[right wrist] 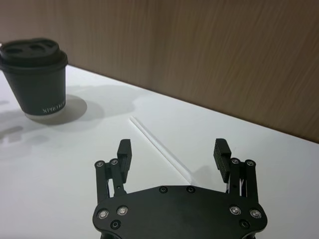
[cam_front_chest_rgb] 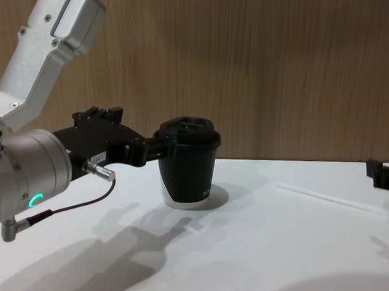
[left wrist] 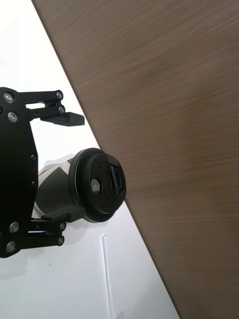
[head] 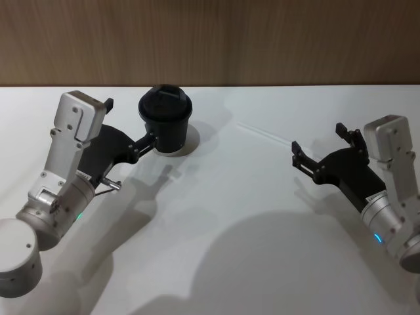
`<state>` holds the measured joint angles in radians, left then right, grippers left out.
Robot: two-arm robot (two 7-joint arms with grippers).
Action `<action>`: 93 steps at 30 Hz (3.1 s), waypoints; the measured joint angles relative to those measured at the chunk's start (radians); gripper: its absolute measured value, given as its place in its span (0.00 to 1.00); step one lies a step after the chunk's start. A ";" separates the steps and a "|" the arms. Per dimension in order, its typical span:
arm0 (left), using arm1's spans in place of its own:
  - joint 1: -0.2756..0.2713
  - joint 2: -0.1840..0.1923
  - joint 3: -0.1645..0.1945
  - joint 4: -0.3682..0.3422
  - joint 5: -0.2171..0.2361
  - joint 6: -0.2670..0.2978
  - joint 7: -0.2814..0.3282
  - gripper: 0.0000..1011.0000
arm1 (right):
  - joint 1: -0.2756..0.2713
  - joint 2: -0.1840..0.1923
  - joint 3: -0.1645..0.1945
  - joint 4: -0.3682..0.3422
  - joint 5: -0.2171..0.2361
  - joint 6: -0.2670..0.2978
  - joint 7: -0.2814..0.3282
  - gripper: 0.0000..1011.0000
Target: Pick up the straw with one hand, pass it to the other hand, and insert it into the cup.
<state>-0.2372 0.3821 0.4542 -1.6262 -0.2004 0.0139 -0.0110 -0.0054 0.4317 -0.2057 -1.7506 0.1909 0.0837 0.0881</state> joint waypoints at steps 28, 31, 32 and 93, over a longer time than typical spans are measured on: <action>0.000 0.000 0.000 0.000 0.000 0.000 0.000 0.99 | 0.228 0.043 -0.089 0.207 -0.047 0.104 0.242 0.99; 0.000 0.000 0.000 0.000 0.000 0.000 0.000 0.99 | 0.246 0.039 -0.083 0.222 -0.038 0.118 0.255 0.99; 0.000 0.000 0.000 0.000 0.000 0.000 0.000 0.99 | 0.250 0.039 -0.081 0.225 -0.036 0.121 0.257 0.99; 0.000 0.000 0.000 0.000 0.000 0.000 0.000 0.99 | 0.391 0.047 -0.077 0.425 0.080 0.226 0.343 0.99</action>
<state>-0.2372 0.3821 0.4542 -1.6262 -0.2004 0.0138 -0.0110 0.3854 0.4785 -0.2829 -1.3258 0.2704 0.3100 0.4311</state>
